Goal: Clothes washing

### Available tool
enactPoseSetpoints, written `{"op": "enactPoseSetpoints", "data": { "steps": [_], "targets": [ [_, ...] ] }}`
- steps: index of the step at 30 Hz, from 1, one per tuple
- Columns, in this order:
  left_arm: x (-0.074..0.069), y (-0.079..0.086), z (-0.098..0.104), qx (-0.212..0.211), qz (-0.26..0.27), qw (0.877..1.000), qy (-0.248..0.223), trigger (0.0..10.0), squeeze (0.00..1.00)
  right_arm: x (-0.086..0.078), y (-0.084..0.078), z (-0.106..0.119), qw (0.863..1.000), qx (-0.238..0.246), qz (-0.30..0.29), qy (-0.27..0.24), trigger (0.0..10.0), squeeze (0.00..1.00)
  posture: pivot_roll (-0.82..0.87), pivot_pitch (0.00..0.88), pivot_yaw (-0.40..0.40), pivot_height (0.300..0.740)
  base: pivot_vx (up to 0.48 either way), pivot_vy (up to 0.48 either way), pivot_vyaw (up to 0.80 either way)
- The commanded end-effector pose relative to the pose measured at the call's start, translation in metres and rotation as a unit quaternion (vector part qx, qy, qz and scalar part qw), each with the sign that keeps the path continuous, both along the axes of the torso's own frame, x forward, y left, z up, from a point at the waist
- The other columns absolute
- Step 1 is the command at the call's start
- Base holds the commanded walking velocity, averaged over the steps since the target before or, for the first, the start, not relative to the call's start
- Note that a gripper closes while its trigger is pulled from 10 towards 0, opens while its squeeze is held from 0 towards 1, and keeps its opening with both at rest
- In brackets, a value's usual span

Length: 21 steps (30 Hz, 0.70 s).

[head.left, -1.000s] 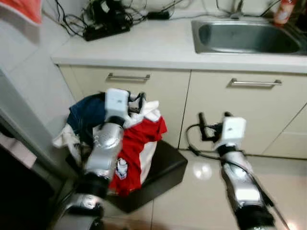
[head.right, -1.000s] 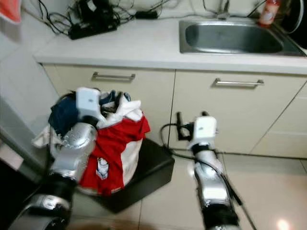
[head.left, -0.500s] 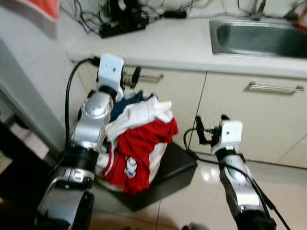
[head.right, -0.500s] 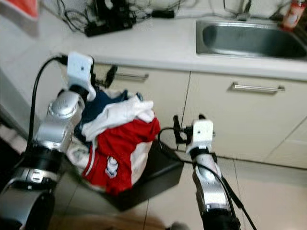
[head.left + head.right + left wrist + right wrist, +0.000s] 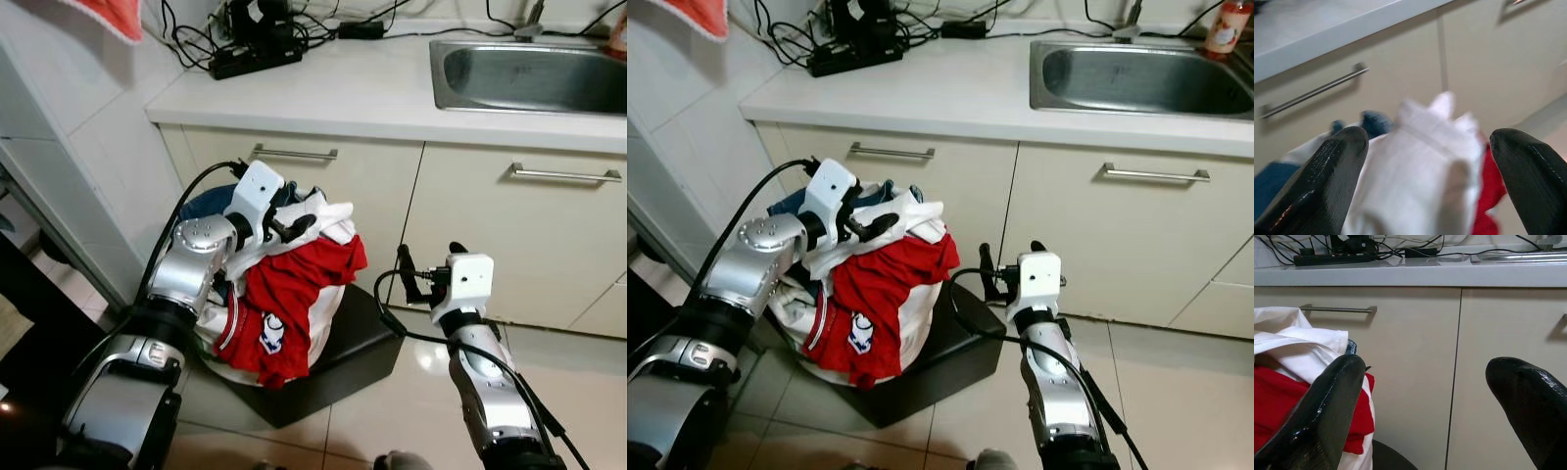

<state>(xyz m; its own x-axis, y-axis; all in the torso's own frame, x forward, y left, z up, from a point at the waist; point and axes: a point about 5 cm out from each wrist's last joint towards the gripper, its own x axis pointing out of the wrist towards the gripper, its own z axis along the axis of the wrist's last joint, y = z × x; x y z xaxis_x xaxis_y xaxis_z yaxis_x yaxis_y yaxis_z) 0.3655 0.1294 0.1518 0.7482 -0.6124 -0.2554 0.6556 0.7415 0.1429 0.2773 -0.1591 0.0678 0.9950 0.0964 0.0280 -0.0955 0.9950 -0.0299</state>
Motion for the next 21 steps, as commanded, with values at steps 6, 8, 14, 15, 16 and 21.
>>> {"op": "enactPoseSetpoints", "data": {
  "steps": [6, 8, 14, 15, 16, 21],
  "targets": [
    [0.005, 0.010, 0.028, 0.010, -0.028, 0.999, -0.029, 10.0, 1.00, -0.003, -0.004, 0.003, 1.000, -0.003, -0.006, -0.006, 10.0, 0.00, -0.24, 0.000, 0.113, 0.740, 0.000, 0.000, 0.00],
    [0.002, 0.003, 0.022, 0.026, -0.051, 0.998, -0.022, 10.0, 1.00, -0.004, -0.004, 0.003, 1.000, -0.004, -0.007, -0.005, 10.0, 0.00, -0.24, 0.000, 0.113, 0.740, 0.000, 0.000, 0.00],
    [-0.003, -0.012, 0.013, 0.023, -0.086, 0.996, -0.006, 10.0, 0.00, -0.004, -0.004, 0.005, 1.000, -0.005, -0.008, -0.006, 10.0, 0.00, -0.25, 0.000, 0.114, 0.740, 0.000, 0.000, 0.00],
    [0.000, -0.012, 0.010, 0.031, -0.073, 0.997, -0.006, 10.0, 0.00, -0.005, -0.005, 0.005, 1.000, -0.005, -0.010, -0.006, 10.0, 0.00, -0.25, 0.000, 0.114, 0.740, 0.000, 0.000, 0.00],
    [0.001, -0.012, 0.009, 0.032, -0.070, 0.997, -0.006, 10.0, 0.00, -0.006, -0.005, 0.005, 1.000, -0.005, -0.010, -0.006, 10.0, 0.00, -0.26, 0.000, 0.115, 0.740, 0.000, 0.000, 0.00],
    [0.004, -0.013, 0.002, 0.053, -0.060, 0.997, -0.007, 10.0, 0.00, -0.007, -0.007, 0.005, 1.000, -0.007, -0.013, -0.005, 10.0, 0.00, -0.27, 0.000, 0.116, 0.740, 0.000, 0.000, 0.00]
  ]
}}
